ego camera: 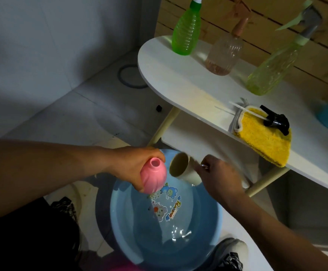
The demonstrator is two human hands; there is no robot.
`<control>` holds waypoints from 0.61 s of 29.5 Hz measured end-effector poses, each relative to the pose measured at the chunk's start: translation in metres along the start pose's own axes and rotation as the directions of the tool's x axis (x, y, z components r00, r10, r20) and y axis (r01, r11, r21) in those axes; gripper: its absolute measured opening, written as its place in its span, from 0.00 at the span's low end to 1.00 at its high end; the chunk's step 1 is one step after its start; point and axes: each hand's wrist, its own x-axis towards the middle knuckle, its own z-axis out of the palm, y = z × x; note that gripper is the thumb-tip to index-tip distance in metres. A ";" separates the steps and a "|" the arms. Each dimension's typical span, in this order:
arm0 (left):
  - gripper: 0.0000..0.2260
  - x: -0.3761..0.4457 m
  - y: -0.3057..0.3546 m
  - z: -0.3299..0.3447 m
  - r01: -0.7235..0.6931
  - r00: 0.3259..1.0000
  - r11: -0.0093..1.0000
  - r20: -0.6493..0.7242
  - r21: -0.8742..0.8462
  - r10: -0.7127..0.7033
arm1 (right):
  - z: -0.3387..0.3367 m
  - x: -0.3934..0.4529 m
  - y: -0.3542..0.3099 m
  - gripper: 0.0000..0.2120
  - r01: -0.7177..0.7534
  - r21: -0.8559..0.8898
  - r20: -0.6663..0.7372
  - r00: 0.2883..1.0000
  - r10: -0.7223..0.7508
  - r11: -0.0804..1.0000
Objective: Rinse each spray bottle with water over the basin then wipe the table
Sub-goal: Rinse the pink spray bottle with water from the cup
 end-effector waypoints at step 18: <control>0.40 0.001 -0.008 0.003 0.097 0.994 0.993 -0.035 -0.067 -0.099 | 0.155 0.025 0.041 0.15 0.189 -0.224 0.391 0.916 -0.089 0.956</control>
